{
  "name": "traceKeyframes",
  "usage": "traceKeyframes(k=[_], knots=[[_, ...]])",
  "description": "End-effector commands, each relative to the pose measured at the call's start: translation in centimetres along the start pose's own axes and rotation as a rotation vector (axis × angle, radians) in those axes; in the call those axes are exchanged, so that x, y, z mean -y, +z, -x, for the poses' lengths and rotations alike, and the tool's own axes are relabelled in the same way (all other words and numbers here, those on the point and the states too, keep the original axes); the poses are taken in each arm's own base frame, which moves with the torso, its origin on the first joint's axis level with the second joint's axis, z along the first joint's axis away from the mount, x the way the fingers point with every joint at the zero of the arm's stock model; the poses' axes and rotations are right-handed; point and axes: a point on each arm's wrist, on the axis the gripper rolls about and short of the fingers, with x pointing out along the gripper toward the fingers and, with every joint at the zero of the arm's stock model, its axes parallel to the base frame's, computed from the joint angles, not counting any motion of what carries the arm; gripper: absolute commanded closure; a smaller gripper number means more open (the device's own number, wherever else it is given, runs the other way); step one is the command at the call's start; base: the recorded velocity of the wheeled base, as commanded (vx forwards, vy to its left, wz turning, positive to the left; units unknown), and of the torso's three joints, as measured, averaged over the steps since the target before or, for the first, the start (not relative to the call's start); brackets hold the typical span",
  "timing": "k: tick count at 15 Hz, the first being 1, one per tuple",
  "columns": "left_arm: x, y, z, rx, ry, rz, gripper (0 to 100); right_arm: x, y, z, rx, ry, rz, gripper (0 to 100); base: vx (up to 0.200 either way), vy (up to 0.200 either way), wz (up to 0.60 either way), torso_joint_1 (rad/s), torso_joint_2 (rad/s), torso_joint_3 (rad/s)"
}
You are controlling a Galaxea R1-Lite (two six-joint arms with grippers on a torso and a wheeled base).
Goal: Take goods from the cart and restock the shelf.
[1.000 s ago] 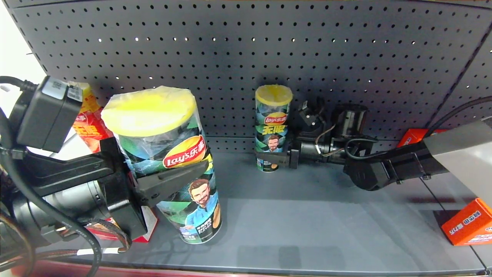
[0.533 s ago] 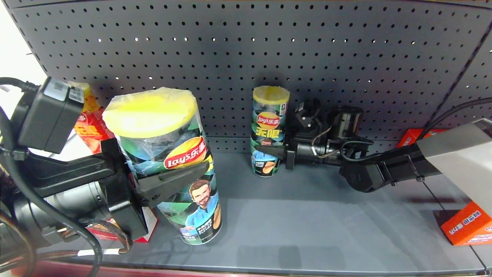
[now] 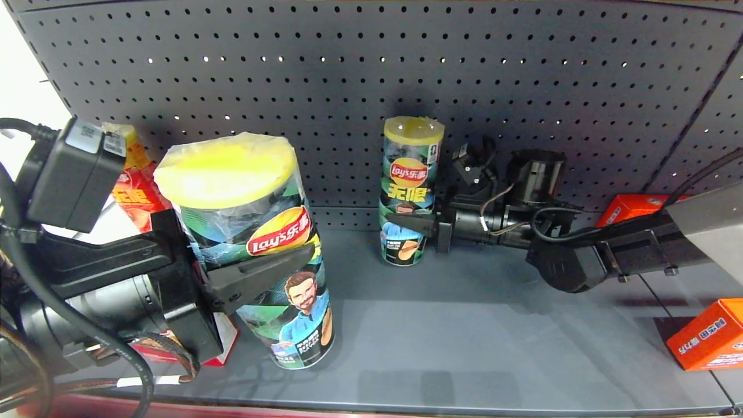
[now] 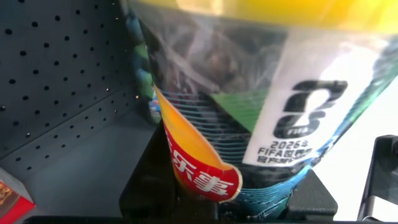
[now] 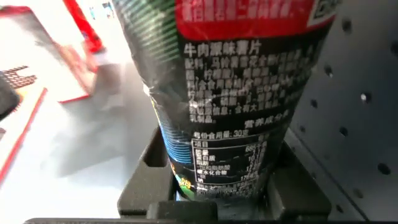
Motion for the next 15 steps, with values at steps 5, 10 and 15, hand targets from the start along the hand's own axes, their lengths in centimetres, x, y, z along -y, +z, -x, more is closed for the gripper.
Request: traceKeyframes(k=[5,10,15], knots=[[0.0,0.2,0.1,0.005,0.011,-0.003,100,-7.0,3.5,4.0,-0.006,-0.003,-0.004,100,0.0,0.0,0.0,0.0,0.0,0.0],[-0.1,0.4,0.0,0.011,0.024,-0.006,100,-11.5,2.0,4.9,0.017,-0.073,0.013,100,0.0,0.0,0.0,0.0,0.0,0.0],[-0.1,0.6,0.0,0.019,0.04,-0.009,100,-14.7,-1.3,6.1,-0.019,-0.035,-0.014,100,0.0,0.0,0.0,0.0,0.0,0.0]])
